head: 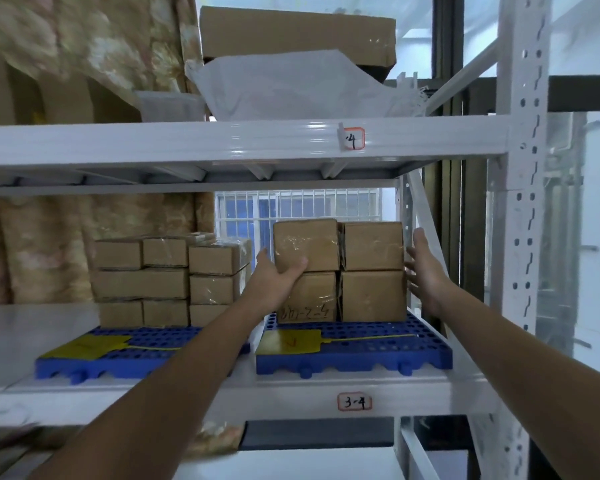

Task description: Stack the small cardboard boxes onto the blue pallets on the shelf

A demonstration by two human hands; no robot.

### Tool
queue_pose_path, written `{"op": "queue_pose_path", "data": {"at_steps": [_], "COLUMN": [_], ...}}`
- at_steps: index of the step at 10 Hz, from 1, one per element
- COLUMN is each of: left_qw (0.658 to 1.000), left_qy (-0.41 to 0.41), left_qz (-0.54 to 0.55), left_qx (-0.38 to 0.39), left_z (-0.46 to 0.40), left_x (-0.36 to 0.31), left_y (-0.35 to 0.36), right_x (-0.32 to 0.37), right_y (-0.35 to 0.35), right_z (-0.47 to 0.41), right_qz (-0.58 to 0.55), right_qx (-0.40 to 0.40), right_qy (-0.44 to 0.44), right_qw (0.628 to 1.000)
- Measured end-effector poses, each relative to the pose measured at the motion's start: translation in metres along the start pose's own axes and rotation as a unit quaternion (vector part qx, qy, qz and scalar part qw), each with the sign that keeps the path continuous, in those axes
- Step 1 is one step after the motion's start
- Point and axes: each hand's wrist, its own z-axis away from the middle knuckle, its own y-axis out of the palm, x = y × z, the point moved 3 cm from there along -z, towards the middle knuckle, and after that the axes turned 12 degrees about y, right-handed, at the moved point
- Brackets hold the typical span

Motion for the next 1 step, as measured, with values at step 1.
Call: {"op": "queue_pose_path", "data": {"at_steps": [1], "left_qw": [0.999], "left_qy": [0.0], "left_qz": [-0.037], "left_qx": [0.018], "left_z": [0.0189], "left_x": [-0.0096], "left_y": [-0.011], "right_x": [0.0015], "right_y": [0.0058], "right_z": [0.0192], "right_qz": [0.019], "right_qx": [-0.04], "right_qy": [-0.03], "right_qw": [0.999]}}
